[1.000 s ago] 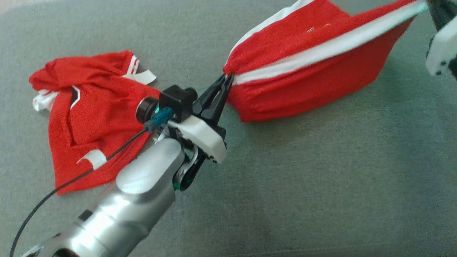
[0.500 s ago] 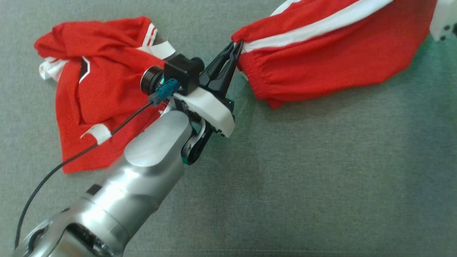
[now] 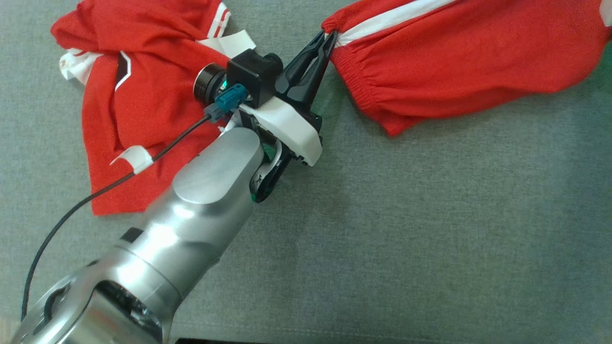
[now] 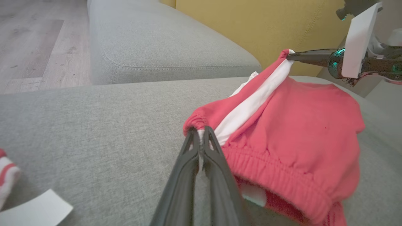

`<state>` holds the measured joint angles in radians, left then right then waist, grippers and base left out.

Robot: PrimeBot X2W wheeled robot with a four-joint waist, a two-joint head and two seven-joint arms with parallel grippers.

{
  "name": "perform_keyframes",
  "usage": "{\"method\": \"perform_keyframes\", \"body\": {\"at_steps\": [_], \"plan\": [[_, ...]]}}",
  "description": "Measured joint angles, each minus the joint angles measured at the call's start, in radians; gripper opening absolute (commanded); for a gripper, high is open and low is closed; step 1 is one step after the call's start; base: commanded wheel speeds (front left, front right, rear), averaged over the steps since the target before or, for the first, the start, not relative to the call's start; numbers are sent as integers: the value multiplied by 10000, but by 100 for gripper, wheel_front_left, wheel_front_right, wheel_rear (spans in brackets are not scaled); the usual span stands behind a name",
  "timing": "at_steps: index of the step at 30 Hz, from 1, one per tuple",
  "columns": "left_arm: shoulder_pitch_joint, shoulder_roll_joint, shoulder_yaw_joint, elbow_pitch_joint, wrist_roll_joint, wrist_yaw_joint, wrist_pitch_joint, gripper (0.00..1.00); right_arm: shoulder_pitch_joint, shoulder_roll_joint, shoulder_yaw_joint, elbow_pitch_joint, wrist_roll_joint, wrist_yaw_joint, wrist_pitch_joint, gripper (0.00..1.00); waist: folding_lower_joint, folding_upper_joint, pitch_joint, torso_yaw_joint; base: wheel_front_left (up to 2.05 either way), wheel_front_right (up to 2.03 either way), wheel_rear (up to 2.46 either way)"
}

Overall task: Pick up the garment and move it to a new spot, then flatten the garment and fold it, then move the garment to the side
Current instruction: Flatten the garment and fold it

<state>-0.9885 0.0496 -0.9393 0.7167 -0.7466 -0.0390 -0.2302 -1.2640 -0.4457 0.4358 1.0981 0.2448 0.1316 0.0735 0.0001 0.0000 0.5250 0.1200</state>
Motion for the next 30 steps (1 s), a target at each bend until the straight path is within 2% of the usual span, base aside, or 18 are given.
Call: {"method": "perform_keyframes", "body": {"at_steps": [1,2,3,4,5,8,13,17,20,23,25,27,30], "plan": [[-13,-8,-13,59,0,-35,0,0,-35,15,-2,121,-12,0,-79,60,0,0,38,35,0,0,0],[-35,-15,-33,121,0,-56,-2,0,-61,31,-31,234,-63,0,-176,100,0,0,69,67,0,0,0],[-67,-21,-44,167,0,-59,-6,14,-109,54,-109,357,-73,0,-257,100,0,0,94,92,0,0,0],[-104,-31,-59,213,0,-61,-13,48,-184,71,-176,481,-75,0,-332,100,0,0,116,114,0,0,0],[-126,-35,-92,245,0,-61,-13,100,-246,71,-247,562,-79,0,-414,100,-1,0,133,132,0,0,0],[-126,-59,-171,445,0,-42,-13,100,-479,96,-353,840,-192,0,-750,100,-1,0,148,150,0,0,0],[-117,-71,-35,639,-2,230,-104,100,-549,284,-681,1244,-219,0,-1467,100,-1,0,-100,92,0,0,0],[-62,46,98,619,127,408,-190,100,-374,470,-982,1313,148,0,-2313,100,-2,0,-504,2,0,0,0],[175,286,433,219,502,780,-192,100,223,681,-1072,1156,472,0,-2901,100,-2,0,-924,-88,0,0,0],[585,792,838,-571,1183,1237,-199,100,1023,907,-1183,594,901,0,-3172,100,-3,1,-1386,-225,0,0,0],[866,1227,941,-1187,2115,1758,-236,100,1542,976,-1304,-38,1244,0,-3218,100,-3,1,-1712,-341,0,0,0],[1210,1567,1127,-1776,2654,2107,-267,100,2121,978,-1538,-1101,1352,0,-3235,100,-4,1,-2032,-475,0,0,0],[1964,1829,1413,-2525,3087,2401,-267,100,3215,1116,-1987,-2798,1409,0,-3254,100,-4,1,-2495,-698,0,0,0]]}}
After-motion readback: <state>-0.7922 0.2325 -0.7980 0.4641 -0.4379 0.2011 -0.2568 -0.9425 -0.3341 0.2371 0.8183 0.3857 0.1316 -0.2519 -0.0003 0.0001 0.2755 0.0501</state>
